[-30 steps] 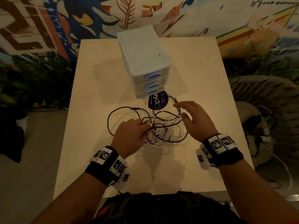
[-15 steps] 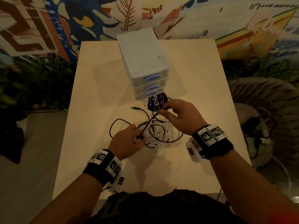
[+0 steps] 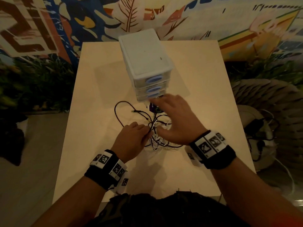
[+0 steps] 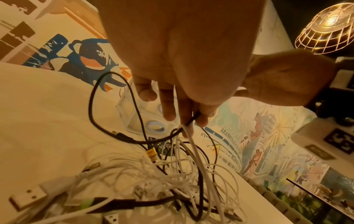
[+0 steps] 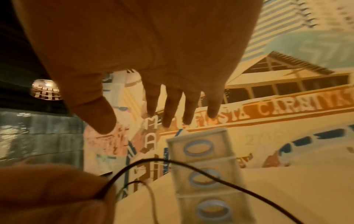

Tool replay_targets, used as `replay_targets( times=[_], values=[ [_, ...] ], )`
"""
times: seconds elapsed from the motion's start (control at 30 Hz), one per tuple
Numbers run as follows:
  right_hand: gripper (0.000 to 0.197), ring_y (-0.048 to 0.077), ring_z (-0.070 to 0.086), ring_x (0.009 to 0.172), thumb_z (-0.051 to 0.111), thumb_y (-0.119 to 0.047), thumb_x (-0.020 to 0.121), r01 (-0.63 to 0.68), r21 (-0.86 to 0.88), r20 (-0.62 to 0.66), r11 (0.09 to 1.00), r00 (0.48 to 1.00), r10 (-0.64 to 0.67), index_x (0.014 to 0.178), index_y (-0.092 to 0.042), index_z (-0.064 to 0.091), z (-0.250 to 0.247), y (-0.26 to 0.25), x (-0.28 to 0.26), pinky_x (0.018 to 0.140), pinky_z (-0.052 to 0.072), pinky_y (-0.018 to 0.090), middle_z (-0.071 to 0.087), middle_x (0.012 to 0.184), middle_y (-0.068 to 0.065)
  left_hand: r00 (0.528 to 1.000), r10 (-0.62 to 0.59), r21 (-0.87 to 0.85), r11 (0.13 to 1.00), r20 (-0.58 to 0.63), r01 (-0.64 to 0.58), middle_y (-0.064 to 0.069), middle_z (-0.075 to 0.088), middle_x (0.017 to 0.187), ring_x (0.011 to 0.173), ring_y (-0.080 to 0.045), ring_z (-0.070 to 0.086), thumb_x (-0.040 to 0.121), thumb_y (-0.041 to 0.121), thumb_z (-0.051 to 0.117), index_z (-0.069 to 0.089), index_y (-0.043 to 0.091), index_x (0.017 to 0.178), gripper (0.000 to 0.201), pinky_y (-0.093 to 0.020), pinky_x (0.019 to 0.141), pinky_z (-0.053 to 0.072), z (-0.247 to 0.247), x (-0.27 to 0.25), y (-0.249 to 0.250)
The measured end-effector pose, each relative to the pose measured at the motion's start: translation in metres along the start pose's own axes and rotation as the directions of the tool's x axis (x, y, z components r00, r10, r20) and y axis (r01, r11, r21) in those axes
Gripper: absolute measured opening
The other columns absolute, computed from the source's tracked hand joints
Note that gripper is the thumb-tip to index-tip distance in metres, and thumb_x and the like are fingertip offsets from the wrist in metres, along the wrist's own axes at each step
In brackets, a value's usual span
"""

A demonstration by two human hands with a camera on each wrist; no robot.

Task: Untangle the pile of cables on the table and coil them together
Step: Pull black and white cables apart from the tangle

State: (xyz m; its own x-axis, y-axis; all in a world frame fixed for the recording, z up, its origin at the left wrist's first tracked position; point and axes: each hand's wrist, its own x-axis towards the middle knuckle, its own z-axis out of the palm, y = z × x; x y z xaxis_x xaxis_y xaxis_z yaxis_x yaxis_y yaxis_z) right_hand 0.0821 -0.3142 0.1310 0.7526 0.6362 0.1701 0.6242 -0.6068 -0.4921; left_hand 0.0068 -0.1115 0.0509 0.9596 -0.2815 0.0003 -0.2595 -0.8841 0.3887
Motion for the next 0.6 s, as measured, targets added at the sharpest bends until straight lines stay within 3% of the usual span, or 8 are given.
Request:
replay_targets(
  times=[0.1, 0.2, 0.27, 0.37, 0.43, 0.53, 0.6],
  values=[
    [0.042, 0.018, 0.055, 0.11, 0.054, -0.054, 0.084, 0.057, -0.099, 0.212, 0.993, 0.977, -0.035, 0.117, -0.032, 0.068, 0.026, -0.007, 0.004, 0.107, 0.036, 0.043, 0.069, 0.105, -0.009, 1.0, 0.009, -0.06, 0.998, 0.024, -0.007, -0.001, 0.066, 0.084, 0.074, -0.027, 0.054, 0.097, 0.039, 0.035, 0.065, 0.018, 0.101, 0.037, -0.042, 0.061, 0.043, 0.001, 0.0, -0.001],
    [0.035, 0.014, 0.058, 0.08, 0.054, -0.063, 0.088, -0.022, -0.105, 0.308, 0.994, 0.95, 0.053, 0.093, -0.03, 0.065, 0.037, 0.0, 0.003, 0.081, 0.048, 0.036, 0.066, 0.079, -0.011, 0.997, -0.015, -0.109, 0.994, 0.072, 0.022, 0.003, 0.064, 0.088, 0.076, -0.02, 0.05, 0.097, 0.045, 0.033, 0.064, 0.023, 0.105, 0.038, -0.041, 0.066, 0.043, 0.004, -0.004, -0.002],
    [0.036, 0.011, 0.055, 0.066, 0.056, -0.061, 0.09, -0.019, -0.054, 0.288, 0.998, 0.957, 0.033, 0.076, -0.028, 0.061, 0.033, 0.007, 0.003, 0.067, 0.043, 0.03, 0.06, 0.067, -0.01, 0.997, -0.046, -0.145, 0.988, 0.055, 0.053, 0.007, 0.059, 0.081, 0.074, -0.016, 0.047, 0.097, 0.051, 0.034, 0.063, 0.023, 0.098, 0.04, -0.036, 0.064, 0.041, 0.005, -0.008, -0.002],
    [0.037, 0.006, 0.049, 0.055, 0.062, -0.053, 0.091, -0.004, 0.026, 0.188, 1.0, 0.982, -0.001, 0.065, -0.028, 0.056, 0.015, 0.016, 0.005, 0.06, 0.033, 0.021, 0.051, 0.056, -0.011, 0.993, -0.111, -0.118, 0.986, 0.042, 0.115, 0.008, 0.056, 0.08, 0.075, -0.016, 0.05, 0.092, 0.059, 0.038, 0.064, 0.024, 0.092, 0.043, -0.031, 0.063, 0.037, 0.012, -0.014, -0.006],
    [0.036, 0.003, 0.047, 0.055, 0.068, -0.046, 0.091, -0.066, 0.109, 0.071, 0.992, 0.996, 0.059, 0.063, -0.031, 0.053, -0.002, 0.023, 0.006, 0.056, 0.029, 0.015, 0.046, 0.054, -0.013, 0.984, -0.167, -0.102, 0.98, 0.056, 0.172, 0.006, 0.059, 0.082, 0.078, -0.019, 0.054, 0.091, 0.061, 0.041, 0.065, 0.025, 0.09, 0.043, -0.033, 0.064, 0.041, 0.017, -0.017, -0.013],
    [0.035, 0.005, 0.045, 0.057, 0.07, -0.037, 0.092, -0.162, 0.139, -0.032, 0.977, 0.985, 0.168, 0.063, -0.021, 0.057, -0.022, 0.04, 0.002, 0.058, 0.035, 0.028, 0.047, 0.057, -0.008, 0.973, -0.219, -0.095, 0.969, 0.078, 0.226, 0.003, 0.067, 0.09, 0.083, -0.021, 0.058, 0.098, 0.048, 0.055, 0.073, 0.025, 0.1, 0.029, -0.033, 0.069, 0.043, 0.022, -0.022, -0.022],
    [0.032, 0.007, 0.046, 0.059, 0.069, -0.036, 0.091, -0.228, 0.049, 0.012, 0.972, 0.974, 0.228, 0.066, -0.018, 0.063, -0.027, 0.052, -0.003, 0.061, 0.035, 0.031, 0.048, 0.058, -0.009, 0.981, -0.188, -0.104, 0.976, 0.05, 0.192, 0.005, 0.07, 0.092, 0.082, -0.021, 0.057, 0.1, 0.044, 0.058, 0.076, 0.027, 0.105, 0.025, -0.034, 0.068, 0.044, 0.023, -0.023, -0.025]
  ],
)
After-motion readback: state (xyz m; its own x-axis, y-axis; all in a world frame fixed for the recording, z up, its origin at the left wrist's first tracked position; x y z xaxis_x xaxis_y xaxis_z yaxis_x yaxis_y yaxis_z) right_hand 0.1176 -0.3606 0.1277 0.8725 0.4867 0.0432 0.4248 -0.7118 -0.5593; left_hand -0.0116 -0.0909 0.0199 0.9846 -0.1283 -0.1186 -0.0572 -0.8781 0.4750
